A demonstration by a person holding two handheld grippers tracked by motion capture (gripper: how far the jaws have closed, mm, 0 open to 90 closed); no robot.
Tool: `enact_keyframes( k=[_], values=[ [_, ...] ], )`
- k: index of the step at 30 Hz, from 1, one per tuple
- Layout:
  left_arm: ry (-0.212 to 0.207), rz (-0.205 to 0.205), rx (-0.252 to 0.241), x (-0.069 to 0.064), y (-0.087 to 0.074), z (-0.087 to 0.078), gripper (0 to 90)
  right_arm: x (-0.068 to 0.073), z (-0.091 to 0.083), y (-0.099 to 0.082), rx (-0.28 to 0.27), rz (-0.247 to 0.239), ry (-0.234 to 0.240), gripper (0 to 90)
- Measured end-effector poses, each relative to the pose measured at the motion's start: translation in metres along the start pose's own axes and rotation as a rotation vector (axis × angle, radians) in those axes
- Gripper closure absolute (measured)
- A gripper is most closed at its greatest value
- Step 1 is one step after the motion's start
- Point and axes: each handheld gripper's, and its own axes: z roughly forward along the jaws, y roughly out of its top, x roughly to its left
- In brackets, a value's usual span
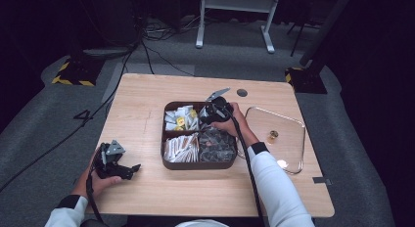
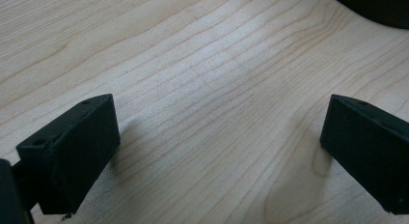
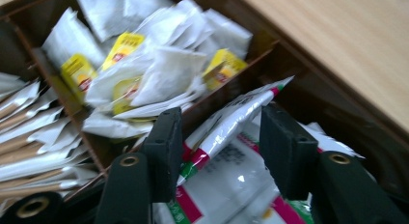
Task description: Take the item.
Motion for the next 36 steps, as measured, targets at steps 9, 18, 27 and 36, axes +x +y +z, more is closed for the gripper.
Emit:
enact_keyframes(
  k=[9, 18, 27, 36],
  values=[
    [-0.001, 0.000, 0.000, 0.000, 0.000, 0.000, 0.5, 0.009, 0.001, 0.001, -0.002, -0.059, -0.008, 83.3],
    [-0.001, 0.000, 0.000, 0.000, 0.000, 0.000, 0.5, 0.012, -0.016, -0.001, -0.043, -0.077, -0.006, 88.8],
    [-0.001, 0.001, 0.000, 0.000, 0.000, 0.000, 0.5, 0.012, -0.034, -0.002, -0.096, -0.087, -0.005, 89.2],
    [-0.001, 0.001, 0.001, 0.000, 0.000, 0.000, 0.5, 0.011, -0.053, -0.005, -0.150, -0.082, -0.008, 89.3]
  ],
)
